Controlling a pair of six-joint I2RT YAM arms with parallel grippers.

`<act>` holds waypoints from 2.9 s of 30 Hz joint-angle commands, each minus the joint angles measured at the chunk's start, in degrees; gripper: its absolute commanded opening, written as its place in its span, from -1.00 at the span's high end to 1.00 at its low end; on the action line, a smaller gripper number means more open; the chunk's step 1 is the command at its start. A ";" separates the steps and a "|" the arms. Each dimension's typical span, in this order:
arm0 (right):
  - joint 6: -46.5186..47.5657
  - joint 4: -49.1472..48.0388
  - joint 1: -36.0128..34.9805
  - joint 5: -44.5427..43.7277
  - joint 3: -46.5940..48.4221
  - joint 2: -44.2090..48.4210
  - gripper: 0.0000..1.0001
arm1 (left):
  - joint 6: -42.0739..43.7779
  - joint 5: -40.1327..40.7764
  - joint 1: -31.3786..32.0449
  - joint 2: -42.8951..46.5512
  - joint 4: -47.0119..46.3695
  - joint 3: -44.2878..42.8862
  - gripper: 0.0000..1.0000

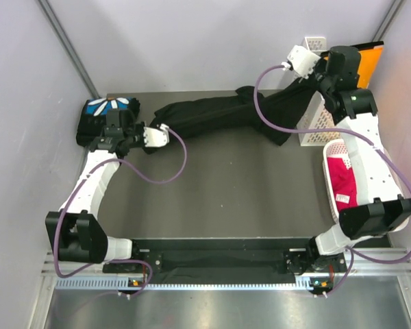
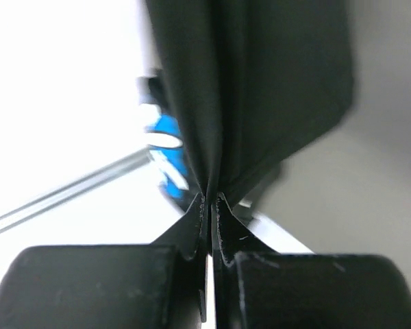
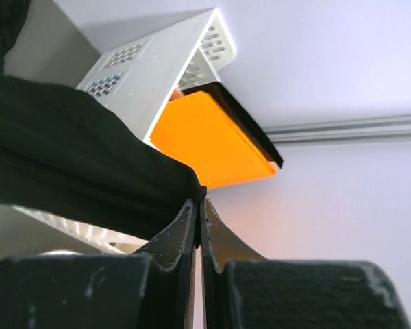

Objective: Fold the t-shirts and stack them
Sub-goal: Flatten the tshirt out

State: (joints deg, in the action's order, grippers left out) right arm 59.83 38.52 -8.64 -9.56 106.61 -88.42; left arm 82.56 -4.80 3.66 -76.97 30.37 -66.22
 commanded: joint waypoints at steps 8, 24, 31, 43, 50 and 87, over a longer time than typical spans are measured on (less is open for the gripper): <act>-0.86 -22.94 0.38 8.32 -21.87 16.96 1.00 | -11.01 -15.24 0.20 3.93 -13.42 -10.24 1.00; -1.48 -23.05 -0.41 21.60 -29.61 36.02 1.00 | -7.07 -20.52 3.02 14.91 8.11 -13.33 1.00; 1.68 -30.31 -0.41 15.90 -31.72 41.92 1.00 | -11.45 -15.51 3.02 24.83 -1.51 -9.46 1.00; 3.80 -50.26 -0.41 14.14 -27.78 33.42 1.00 | -6.02 -9.99 3.02 16.18 -17.50 -14.90 1.00; 11.96 -63.81 0.03 14.83 -20.66 13.49 1.00 | 3.39 0.73 2.93 -5.45 -31.64 -24.72 1.00; 21.27 -24.07 2.49 35.21 -53.05 39.26 1.00 | 8.83 -9.94 2.67 23.42 -11.65 20.57 1.00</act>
State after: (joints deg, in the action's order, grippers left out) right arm 76.20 -5.82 -6.55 17.41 60.12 -59.83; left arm 87.26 -5.93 6.48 -65.23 -2.37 -52.27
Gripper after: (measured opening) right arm 0.009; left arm 0.018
